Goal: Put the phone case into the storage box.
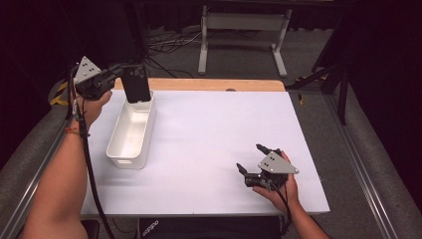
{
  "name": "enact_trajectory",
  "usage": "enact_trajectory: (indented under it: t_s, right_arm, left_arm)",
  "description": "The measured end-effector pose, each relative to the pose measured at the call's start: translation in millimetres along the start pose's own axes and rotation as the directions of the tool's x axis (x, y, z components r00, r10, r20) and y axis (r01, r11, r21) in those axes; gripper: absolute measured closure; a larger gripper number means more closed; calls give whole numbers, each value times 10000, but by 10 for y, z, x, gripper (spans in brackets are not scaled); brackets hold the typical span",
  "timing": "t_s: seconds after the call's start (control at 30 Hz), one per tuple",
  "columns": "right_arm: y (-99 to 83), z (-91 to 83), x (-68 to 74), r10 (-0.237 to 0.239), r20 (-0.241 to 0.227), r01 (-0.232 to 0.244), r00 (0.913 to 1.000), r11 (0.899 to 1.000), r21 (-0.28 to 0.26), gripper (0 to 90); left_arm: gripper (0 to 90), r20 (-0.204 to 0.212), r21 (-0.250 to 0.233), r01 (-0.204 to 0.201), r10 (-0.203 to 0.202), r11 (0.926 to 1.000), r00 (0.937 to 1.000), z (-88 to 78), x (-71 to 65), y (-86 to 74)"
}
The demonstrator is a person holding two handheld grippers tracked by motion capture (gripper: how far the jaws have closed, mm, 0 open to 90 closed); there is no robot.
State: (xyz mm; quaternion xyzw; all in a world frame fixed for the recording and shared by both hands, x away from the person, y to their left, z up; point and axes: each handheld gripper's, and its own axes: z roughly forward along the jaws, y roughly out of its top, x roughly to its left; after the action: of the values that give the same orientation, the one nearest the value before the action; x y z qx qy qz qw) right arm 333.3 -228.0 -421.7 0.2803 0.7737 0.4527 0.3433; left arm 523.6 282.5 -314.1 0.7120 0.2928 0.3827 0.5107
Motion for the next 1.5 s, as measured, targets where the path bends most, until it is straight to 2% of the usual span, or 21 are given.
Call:
enact_trajectory:
  t_s: [0.27,0.47,0.53,0.57,0.63,0.67,0.9,1.1,1.3,1.5]
  right_arm:
    - [-29,25,7,-10,-72,11,10000,9997,227,146]
    - [-55,74,6,-7,-250,18,9997,9990,445,147]
    - [-66,91,9,-2,-303,17,9995,9988,485,148]
    - [-66,91,9,-2,-303,17,9995,9988,485,148]
    - [-73,102,13,-25,-293,41,9996,9985,538,150]
    - [-75,105,13,7,-313,10,9995,9984,561,151]
    - [-82,113,19,-3,-320,24,9995,9978,665,154]
    - [-81,117,27,-62,-301,83,9995,9976,689,157]
    - [-80,117,38,-140,-352,165,9993,9973,717,159]
    - [-83,110,33,-143,-395,170,9991,9975,689,160]
  left_arm:
    - [825,204,234,23,-28,9997,9998,179,73,-137]
    - [824,180,462,-35,27,9989,9998,312,95,-250]
    - [824,240,359,-10,1,9994,9997,348,91,-284]
    - [824,277,368,-40,30,9993,9996,366,81,-303]
    - [824,139,520,-381,374,9979,9992,418,47,-354]
    - [824,192,542,-348,338,9979,9992,436,38,-385]
    - [825,152,419,-107,101,9991,9998,461,53,-517]
    - [824,147,531,-119,112,9985,9998,478,29,-584]
    - [823,206,417,212,-221,9989,9995,471,57,-624]
    - [812,-111,431,401,-396,9983,9992,453,76,-669]
